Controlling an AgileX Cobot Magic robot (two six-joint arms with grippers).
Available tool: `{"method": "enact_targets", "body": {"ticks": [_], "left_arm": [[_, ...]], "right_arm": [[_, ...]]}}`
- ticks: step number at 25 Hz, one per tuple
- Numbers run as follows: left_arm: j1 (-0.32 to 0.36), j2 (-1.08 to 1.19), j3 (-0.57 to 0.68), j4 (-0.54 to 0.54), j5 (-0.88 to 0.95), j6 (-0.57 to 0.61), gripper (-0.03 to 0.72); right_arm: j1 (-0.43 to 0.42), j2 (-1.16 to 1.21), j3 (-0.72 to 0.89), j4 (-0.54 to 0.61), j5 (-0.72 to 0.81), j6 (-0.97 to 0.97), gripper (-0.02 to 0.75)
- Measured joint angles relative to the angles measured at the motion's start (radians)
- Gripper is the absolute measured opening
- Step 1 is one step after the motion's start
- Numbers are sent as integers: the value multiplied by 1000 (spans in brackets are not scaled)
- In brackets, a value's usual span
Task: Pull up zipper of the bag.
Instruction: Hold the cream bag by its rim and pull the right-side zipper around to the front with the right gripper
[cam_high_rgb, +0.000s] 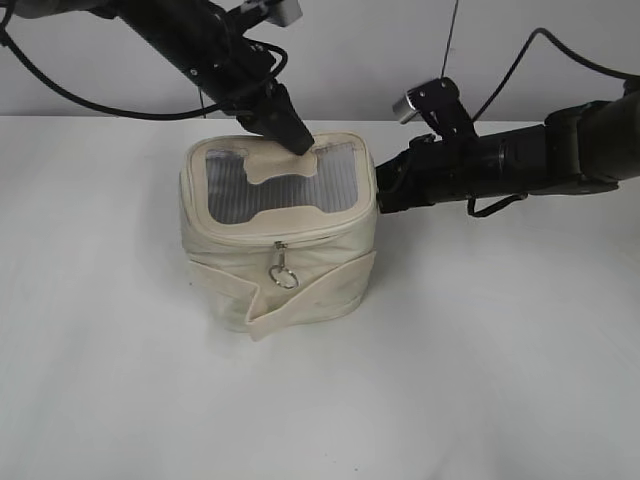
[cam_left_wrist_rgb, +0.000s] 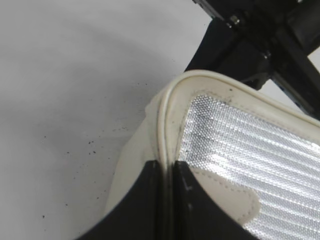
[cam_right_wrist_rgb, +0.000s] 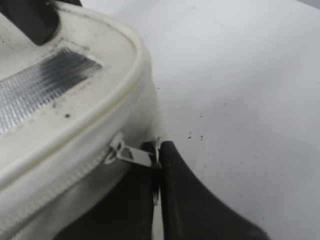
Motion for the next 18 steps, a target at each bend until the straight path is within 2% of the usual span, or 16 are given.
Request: {"method": "enact_targets", "body": {"ticks": [7,18], "left_arm": [[0,0,0,0,0,0,44],[0,0,0,0,0,-39,43]], "right_arm": [[-8,-45,17,-250,-10,276,13],[-12,-281,261,-295,-20,367,13]]}}
